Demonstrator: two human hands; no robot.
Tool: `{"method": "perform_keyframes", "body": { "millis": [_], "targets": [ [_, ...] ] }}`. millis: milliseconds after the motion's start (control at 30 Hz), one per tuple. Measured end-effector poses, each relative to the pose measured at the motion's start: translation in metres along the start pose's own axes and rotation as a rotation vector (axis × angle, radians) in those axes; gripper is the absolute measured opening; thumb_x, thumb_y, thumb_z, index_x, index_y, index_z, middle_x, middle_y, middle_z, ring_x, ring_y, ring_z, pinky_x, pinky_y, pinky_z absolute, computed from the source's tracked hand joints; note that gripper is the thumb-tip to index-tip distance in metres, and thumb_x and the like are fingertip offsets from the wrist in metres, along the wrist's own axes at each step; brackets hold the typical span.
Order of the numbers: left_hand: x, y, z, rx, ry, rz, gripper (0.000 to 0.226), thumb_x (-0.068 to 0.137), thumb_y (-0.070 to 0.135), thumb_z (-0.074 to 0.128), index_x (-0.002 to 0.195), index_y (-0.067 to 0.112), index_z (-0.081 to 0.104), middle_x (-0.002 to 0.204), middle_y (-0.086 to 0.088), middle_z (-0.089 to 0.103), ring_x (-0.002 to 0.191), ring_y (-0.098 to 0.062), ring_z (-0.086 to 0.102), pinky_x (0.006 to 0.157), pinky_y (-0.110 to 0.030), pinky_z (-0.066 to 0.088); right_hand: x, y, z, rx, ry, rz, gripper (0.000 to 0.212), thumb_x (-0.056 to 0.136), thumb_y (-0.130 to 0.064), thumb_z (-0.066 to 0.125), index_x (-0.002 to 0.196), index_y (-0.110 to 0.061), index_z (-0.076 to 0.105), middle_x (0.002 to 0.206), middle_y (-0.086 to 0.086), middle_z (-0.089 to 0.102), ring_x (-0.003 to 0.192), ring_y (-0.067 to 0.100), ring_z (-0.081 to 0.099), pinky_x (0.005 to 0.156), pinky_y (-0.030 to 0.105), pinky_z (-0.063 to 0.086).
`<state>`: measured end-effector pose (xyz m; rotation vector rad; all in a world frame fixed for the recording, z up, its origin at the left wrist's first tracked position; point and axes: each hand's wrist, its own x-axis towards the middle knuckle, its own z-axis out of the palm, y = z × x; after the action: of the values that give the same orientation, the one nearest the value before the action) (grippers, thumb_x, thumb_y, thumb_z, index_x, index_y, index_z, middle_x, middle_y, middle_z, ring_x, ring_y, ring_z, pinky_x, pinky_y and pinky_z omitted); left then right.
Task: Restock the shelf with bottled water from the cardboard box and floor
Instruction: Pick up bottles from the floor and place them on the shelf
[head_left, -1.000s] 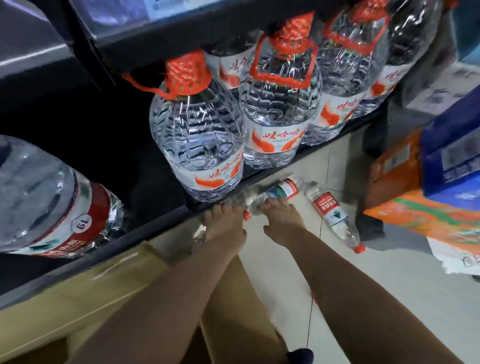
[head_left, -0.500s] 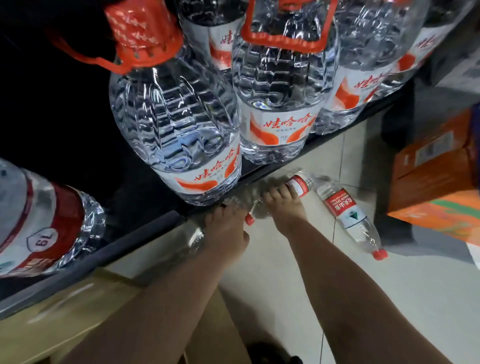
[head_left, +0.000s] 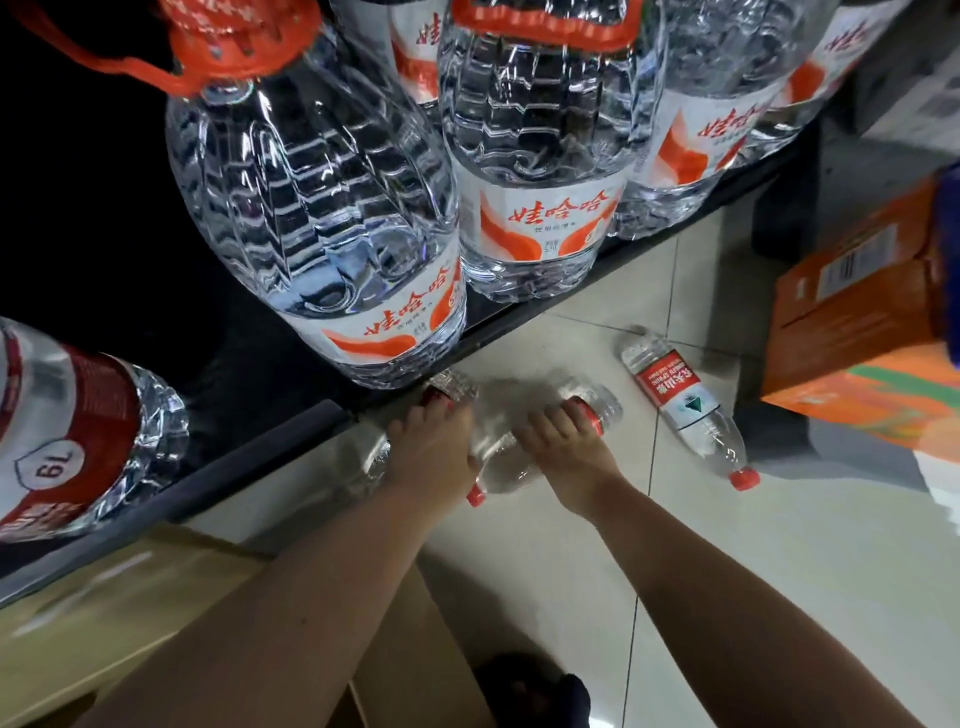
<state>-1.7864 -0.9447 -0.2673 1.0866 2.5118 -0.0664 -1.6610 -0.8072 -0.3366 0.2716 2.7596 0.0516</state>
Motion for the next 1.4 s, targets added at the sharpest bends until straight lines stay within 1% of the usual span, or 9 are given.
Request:
{"method": "perform_keyframes", "body": {
  "millis": [233, 333, 533, 767, 867, 1000, 1133, 1233, 1400],
  "targets": [
    [-0.004, 0.000, -0.002, -0.002, 0.031, 0.021, 0.038, 0.084, 0.033, 0.056, 0.120, 0.024, 0.050, 0.126, -0.002, 0.051, 0.114, -0.024, 0.046, 0.094, -0.039, 0.039, -0.011, 0.018, 0.005, 0.152, 0.046, 0.085, 0.063, 0.048, -0.021, 0.083, 0.109, -0.019, 0.067, 0.103, 0.001, 0.067, 0.101, 0.030, 0.063, 0.107, 0.050, 0.039],
    [-0.013, 0.001, -0.013, -0.115, 0.069, 0.053, 0.035, 0.087, 0.031, 0.054, 0.122, 0.026, 0.051, 0.123, -0.001, 0.054, 0.112, -0.022, 0.046, 0.093, -0.038, 0.040, -0.032, 0.016, -0.012, 0.442, 0.028, 0.228, 0.062, 0.066, -0.021, 0.073, 0.125, -0.016, 0.057, 0.119, 0.005, 0.062, 0.116, 0.030, 0.054, 0.112, 0.039, 0.029],
    [-0.071, 0.013, -0.070, -0.307, 0.113, 0.028, 0.049, 0.082, 0.021, 0.055, 0.130, 0.028, 0.047, 0.129, 0.002, 0.050, 0.121, -0.024, 0.041, 0.101, -0.037, 0.034, -0.106, 0.012, -0.088, 1.255, 0.038, 0.606, 0.047, 0.068, -0.016, 0.077, 0.109, -0.018, 0.054, 0.091, 0.001, 0.064, 0.078, 0.019, 0.060, 0.062, 0.027, 0.048],
    [-0.168, 0.001, -0.162, -0.243, 0.273, 0.000, 0.046, 0.084, 0.028, 0.057, 0.129, 0.032, 0.050, 0.131, 0.002, 0.053, 0.122, -0.024, 0.041, 0.100, -0.039, 0.035, -0.188, 0.004, -0.204, 2.060, 0.136, 0.461, 0.046, 0.079, -0.015, 0.067, 0.122, -0.002, 0.055, 0.104, 0.021, 0.069, 0.081, 0.027, 0.071, 0.080, 0.044, 0.057],
    [-0.208, -0.004, -0.203, -0.194, 0.358, -0.019, 0.046, 0.086, 0.031, 0.057, 0.131, 0.032, 0.050, 0.133, 0.002, 0.052, 0.124, -0.024, 0.040, 0.101, -0.039, 0.034, -0.214, -0.007, -0.267, 2.137, 0.139, 0.321, 0.055, 0.064, -0.025, 0.077, 0.112, -0.006, 0.058, 0.088, 0.016, 0.074, 0.071, 0.023, 0.073, 0.064, 0.037, 0.061],
    [-0.256, -0.007, -0.263, -0.229, 0.485, -0.036, 0.046, 0.084, 0.021, 0.055, 0.129, 0.029, 0.051, 0.130, -0.001, 0.051, 0.122, -0.026, 0.040, 0.099, -0.039, 0.032, -0.237, -0.029, -0.338, 2.060, 0.162, 0.243, 0.072, 0.061, -0.030, 0.080, 0.123, -0.001, 0.057, 0.098, 0.018, 0.071, 0.076, 0.026, 0.071, 0.068, 0.036, 0.059],
    [-0.301, -0.011, -0.312, -0.230, 0.618, -0.042, 0.044, 0.083, 0.022, 0.054, 0.127, 0.026, 0.053, 0.125, -0.002, 0.054, 0.119, -0.028, 0.044, 0.096, -0.041, 0.036, -0.257, -0.055, -0.398, 2.130, 0.228, 0.148, 0.038, 0.070, -0.030, 0.068, 0.099, -0.007, 0.063, 0.080, 0.014, 0.071, 0.068, 0.025, 0.069, 0.069, 0.035, 0.057],
    [-0.337, -0.019, -0.334, -0.200, 0.675, -0.063, 0.045, 0.083, 0.024, 0.055, 0.128, 0.027, 0.052, 0.124, -0.002, 0.056, 0.117, -0.028, 0.047, 0.093, -0.041, 0.039, -0.266, -0.079, -0.434, 2.144, 0.242, 0.098, 0.074, 0.046, -0.038, 0.082, 0.109, -0.006, 0.061, 0.090, 0.017, 0.068, 0.079, 0.030, 0.065, 0.076, 0.039, 0.054],
    [-0.386, -0.048, -0.342, -0.191, 0.672, -0.128, 0.048, 0.085, 0.025, 0.054, 0.132, 0.029, 0.048, 0.129, -0.001, 0.053, 0.122, -0.028, 0.043, 0.097, -0.043, 0.036, -0.270, -0.123, -0.471, 2.168, 0.178, 0.037, 0.029, 0.085, -0.037, 0.061, 0.089, -0.009, 0.066, 0.069, 0.012, 0.070, 0.051, 0.022, 0.066, 0.053, 0.031, 0.058]
  ]
}}
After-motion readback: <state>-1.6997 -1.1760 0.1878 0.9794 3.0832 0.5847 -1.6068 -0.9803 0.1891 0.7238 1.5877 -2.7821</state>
